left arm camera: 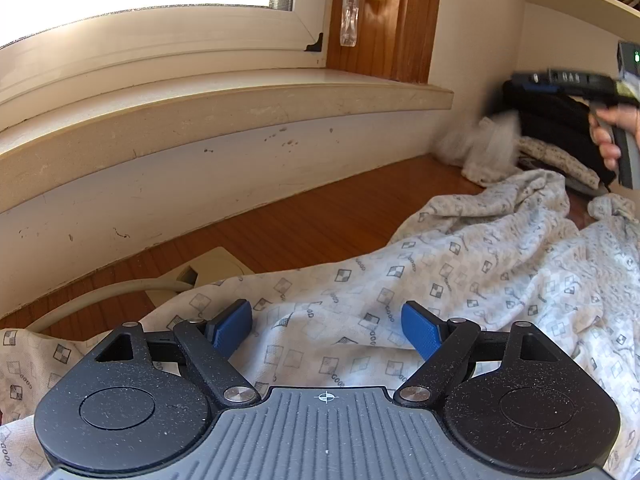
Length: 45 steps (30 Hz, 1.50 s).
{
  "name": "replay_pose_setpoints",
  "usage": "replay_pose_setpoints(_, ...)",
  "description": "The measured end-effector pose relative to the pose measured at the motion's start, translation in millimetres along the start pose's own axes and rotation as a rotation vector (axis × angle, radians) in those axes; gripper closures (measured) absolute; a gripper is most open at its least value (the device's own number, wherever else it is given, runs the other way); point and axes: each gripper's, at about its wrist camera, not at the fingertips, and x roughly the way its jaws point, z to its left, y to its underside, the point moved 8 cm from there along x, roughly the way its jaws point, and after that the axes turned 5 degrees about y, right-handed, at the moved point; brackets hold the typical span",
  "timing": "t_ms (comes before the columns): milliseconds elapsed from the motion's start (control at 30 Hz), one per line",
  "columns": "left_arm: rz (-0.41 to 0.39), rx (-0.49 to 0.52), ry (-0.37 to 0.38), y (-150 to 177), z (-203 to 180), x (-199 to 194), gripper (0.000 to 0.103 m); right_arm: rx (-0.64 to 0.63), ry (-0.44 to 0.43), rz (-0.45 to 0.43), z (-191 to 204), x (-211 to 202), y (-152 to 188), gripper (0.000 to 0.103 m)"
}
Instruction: Fold clothes
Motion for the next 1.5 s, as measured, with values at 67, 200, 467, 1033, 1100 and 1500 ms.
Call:
replay_pose_setpoints(67, 0.000, 0.001, 0.000, 0.0, -0.2, -0.1, 0.018, -0.013, 0.038, 0.063, -9.0, 4.0, 15.4, 0.048)
replay_pose_setpoints(200, 0.001, 0.002, -0.001, -0.1, -0.2, -0.1, 0.018, 0.044, 0.121, 0.259, -43.8, 19.4, 60.7, 0.048)
replay_pose_setpoints(467, -0.001, 0.004, 0.000, -0.3, -0.4, 0.0, 0.018, 0.082, 0.111, 0.407, -59.5, 38.0, 108.4, 0.044)
replay_pose_setpoints(1033, -0.001, 0.008, 0.001, -0.2, -1.5, 0.3, 0.018, 0.037, 0.082, 0.269, -19.8, 57.8, 77.3, 0.051)
replay_pose_setpoints(1100, -0.001, 0.008, 0.001, -0.1, -1.5, 0.4, 0.018, 0.079, 0.050, 0.333, -15.2, 71.5, 82.7, 0.047)
replay_pose_setpoints(1500, -0.008, -0.007, 0.013, -0.6, -0.6, 1.5, 0.018, -0.227, 0.253, 0.103, -38.8, 43.2, -28.6, 0.098)
